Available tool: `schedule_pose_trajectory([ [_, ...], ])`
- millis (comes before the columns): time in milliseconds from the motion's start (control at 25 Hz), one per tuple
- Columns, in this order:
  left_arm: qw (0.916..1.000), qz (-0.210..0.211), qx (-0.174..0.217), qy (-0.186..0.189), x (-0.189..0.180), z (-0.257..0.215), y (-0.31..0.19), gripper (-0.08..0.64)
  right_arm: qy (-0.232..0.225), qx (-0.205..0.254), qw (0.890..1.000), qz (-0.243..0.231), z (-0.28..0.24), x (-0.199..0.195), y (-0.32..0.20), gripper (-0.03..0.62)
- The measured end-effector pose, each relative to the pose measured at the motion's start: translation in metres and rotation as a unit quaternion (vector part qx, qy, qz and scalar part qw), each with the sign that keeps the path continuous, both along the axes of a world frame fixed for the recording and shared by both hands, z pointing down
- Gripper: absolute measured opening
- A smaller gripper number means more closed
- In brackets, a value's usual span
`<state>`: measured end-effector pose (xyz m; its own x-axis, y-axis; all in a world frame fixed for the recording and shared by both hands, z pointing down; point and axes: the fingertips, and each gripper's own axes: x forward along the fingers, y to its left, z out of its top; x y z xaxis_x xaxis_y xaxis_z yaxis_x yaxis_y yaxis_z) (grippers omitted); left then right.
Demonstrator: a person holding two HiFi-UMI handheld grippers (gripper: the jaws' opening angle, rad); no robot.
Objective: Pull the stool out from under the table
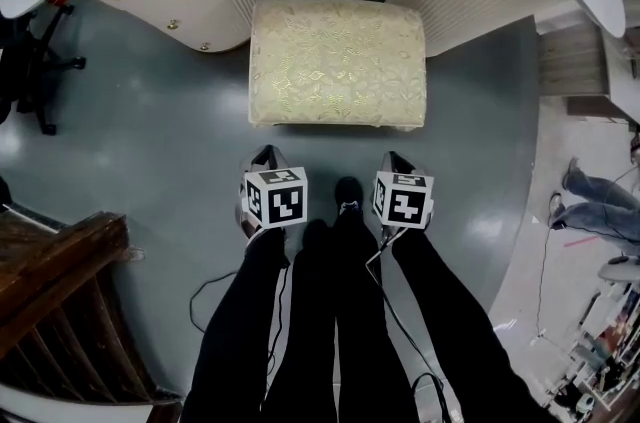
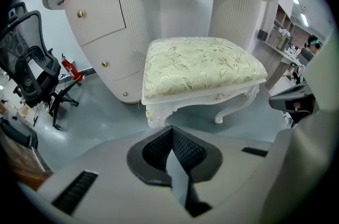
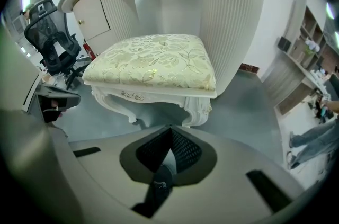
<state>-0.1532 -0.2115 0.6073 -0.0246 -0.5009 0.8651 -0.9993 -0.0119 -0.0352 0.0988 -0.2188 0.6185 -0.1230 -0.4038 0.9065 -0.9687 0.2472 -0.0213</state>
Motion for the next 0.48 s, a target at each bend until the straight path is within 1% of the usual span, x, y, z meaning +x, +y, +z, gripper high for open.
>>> schedule_pose_trajectory([
  [480,0.9999,0.000,-0.006,0.008,0.007,-0.019,-0.002,0.006,-0.011,-0.010,1.000,-0.007,-0.025,-0.003,0.002,0.003],
])
